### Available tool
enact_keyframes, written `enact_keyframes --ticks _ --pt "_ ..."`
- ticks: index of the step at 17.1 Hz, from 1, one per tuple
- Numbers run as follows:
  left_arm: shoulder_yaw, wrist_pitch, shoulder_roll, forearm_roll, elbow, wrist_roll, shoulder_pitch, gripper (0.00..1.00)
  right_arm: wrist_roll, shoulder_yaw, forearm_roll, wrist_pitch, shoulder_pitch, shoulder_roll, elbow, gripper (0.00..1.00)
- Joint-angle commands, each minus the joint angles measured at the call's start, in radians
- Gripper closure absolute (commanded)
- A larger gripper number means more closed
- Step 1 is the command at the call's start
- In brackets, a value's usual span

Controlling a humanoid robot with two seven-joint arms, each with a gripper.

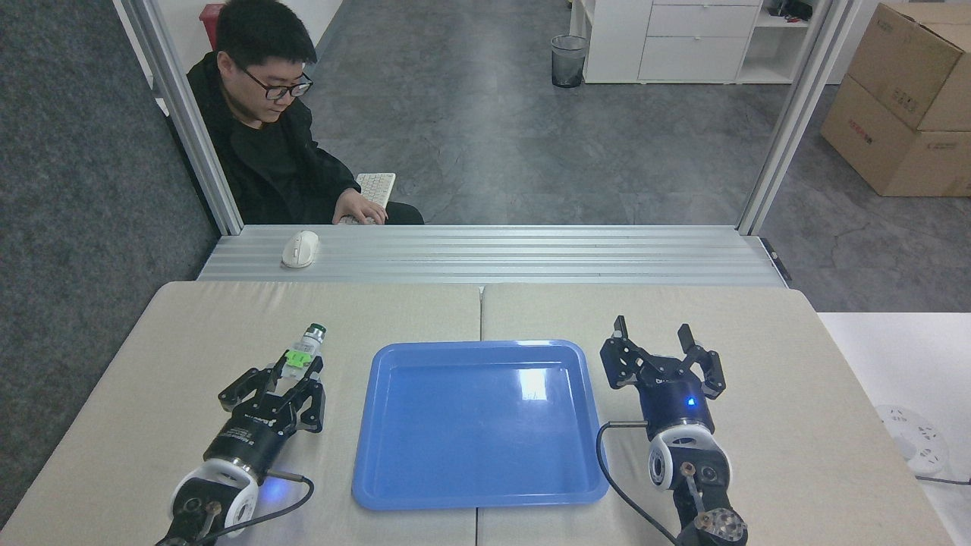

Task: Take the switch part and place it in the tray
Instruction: 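Carry the held switch part with the left gripper over the blue tray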

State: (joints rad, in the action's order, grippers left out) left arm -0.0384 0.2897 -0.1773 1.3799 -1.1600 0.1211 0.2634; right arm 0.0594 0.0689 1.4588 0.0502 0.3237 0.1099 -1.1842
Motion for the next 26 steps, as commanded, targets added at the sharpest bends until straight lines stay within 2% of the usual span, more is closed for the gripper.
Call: enact_keyframes --ticks 1,3,6,9,11,12,13,15,16,17,20,21,23,26 --pt "-0.205 0.011 0.101 0.069 -0.328 -0.061 -0.023 1.0 0.0 0.0 0.0 0.0 0.0 -0.001 0.0 0.0" --pt "-0.286 0.013 0.128 0.27 -0.221 -0.074 -0.023 1.0 0.0 0.0 0.0 0.0 0.0 -0.001 0.0 0.0" --pt "-0.323 0.022 0.165 0.436 -0.118 -0.096 -0.02 1.0 0.0 0.0 0.0 0.0 0.0 -0.001 0.0 0.0" --pt "-0.33 0.026 0.174 0.459 -0.067 -0.173 -0.016 0.97 0.0 0.0 0.0 0.0 0.0 -0.001 0.0 0.0" --pt "-0.325 0.023 0.176 0.455 -0.069 -0.181 0.008 0.94 0.0 0.0 0.0 0.0 0.0 -0.001 0.0 0.0" --pt "-0.324 0.022 0.176 0.452 -0.07 -0.181 0.017 0.89 0.0 0.0 0.0 0.0 0.0 -0.001 0.0 0.0" --pt "-0.322 0.02 0.176 0.447 -0.079 -0.181 0.028 0.79 0.0 0.0 0.0 0.0 0.0 -0.001 0.0 0.0" --pt "-0.316 0.016 0.176 0.446 -0.104 -0.181 0.031 0.51 0.0 0.0 0.0 0.0 0.0 -0.001 0.0 0.0" --pt "-0.313 0.011 0.176 0.446 -0.13 -0.181 0.031 0.23 0.0 0.0 0.0 0.0 0.0 0.001 0.0 0.0" --pt "-0.31 -0.001 0.176 0.442 -0.166 -0.181 0.031 0.04 0.0 0.0 0.0 0.0 0.0 -0.001 0.0 0.0" --pt "-0.278 -0.018 0.161 0.351 -0.236 -0.164 0.03 0.01 0.0 0.0 0.0 0.0 0.0 0.001 0.0 0.0" --pt "-0.22 -0.021 0.159 0.296 -0.236 -0.166 0.028 0.01 0.0 0.0 -0.002 0.0 0.0 0.001 0.0 0.0" --pt "-0.024 -0.053 0.157 0.214 -0.228 -0.176 0.034 0.01 0.0 0.0 0.0 0.0 0.0 0.001 0.0 0.0" --pt "0.144 -0.096 0.128 0.188 -0.109 -0.166 0.033 0.01 0.0 0.0 0.0 0.0 0.0 -0.001 0.0 0.0"
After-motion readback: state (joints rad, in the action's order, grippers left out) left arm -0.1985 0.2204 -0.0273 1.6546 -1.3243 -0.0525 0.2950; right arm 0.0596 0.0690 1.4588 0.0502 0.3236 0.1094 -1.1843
